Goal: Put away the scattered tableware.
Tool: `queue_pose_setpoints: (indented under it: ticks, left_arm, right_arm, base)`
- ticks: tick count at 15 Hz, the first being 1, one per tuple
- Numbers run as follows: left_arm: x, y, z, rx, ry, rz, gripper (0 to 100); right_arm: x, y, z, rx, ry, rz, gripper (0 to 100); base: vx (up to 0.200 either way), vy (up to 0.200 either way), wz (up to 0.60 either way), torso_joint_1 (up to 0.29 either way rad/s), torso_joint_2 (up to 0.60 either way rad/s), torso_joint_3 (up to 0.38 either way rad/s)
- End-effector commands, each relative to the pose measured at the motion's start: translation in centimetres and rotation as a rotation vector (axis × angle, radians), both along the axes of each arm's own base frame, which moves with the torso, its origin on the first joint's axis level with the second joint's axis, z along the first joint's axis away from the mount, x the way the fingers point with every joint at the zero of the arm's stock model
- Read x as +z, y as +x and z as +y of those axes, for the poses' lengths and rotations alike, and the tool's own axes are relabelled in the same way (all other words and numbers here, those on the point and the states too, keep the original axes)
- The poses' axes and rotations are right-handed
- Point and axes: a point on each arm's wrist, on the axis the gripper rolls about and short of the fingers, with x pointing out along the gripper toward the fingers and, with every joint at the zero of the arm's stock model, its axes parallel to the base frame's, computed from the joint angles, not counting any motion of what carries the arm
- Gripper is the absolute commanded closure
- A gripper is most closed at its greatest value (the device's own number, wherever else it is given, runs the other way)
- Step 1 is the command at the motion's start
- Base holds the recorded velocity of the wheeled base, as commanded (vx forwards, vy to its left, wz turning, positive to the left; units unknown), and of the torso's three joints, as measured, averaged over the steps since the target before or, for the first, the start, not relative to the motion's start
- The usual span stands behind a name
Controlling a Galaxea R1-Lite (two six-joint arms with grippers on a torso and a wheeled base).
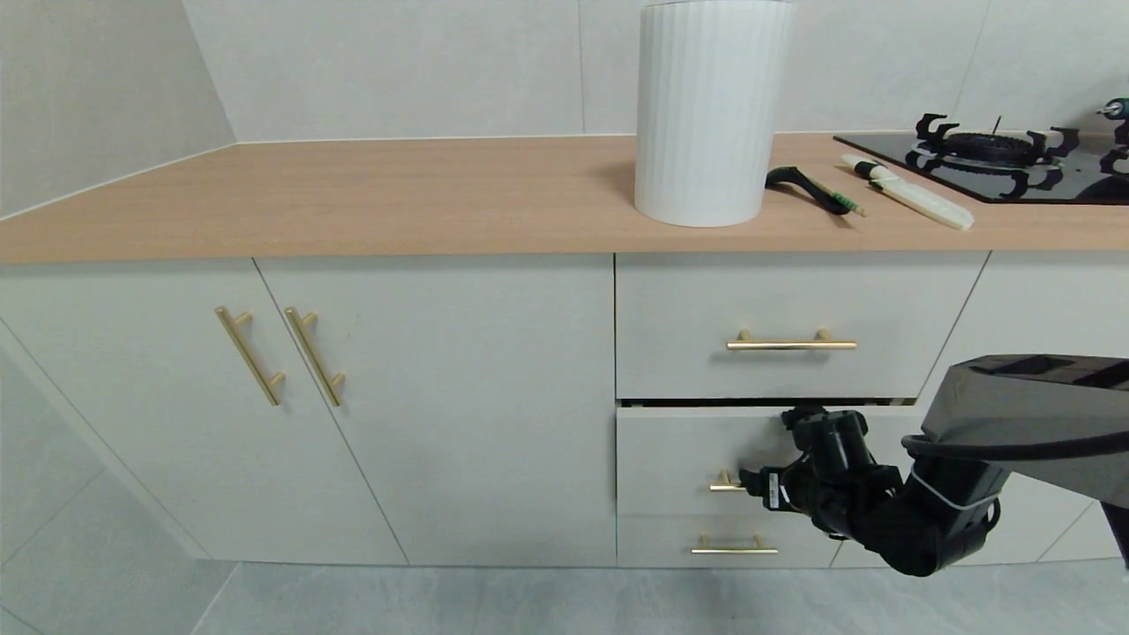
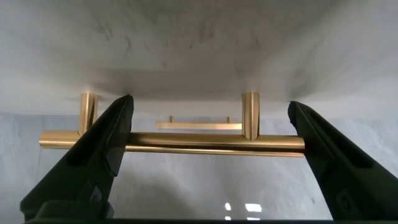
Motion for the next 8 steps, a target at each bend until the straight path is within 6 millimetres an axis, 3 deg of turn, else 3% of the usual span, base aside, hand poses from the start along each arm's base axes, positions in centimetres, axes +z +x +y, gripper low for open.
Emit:
queue_pose_setpoints:
  ticks: [1,3,8]
  left_arm:
    - [0.0,0.0,0.0,0.001,0.0,0.0,0]
    - [0.0,0.0,0.0,-0.001,0.0,0.002,0]
    - [0.0,0.0,0.0,0.001,0.0,0.002,0]
  right_arm:
    - [2.6,-1.7,0.2,0.025,0.005,-0.004,0]
    - [5.8,-3.8,0.0,0.043,-0.001,0.017,0]
    - [15.8,-10.3,-0.2,0.154,-0.026,-0.017,0]
  base:
    - [0.0,0.0,0.0,0.0,0.0,0.0]
    - [0.0,0.0,0.0,0.0,0.0,0.0]
    - [0.0,0.0,0.0,0.0,0.0,0.0]
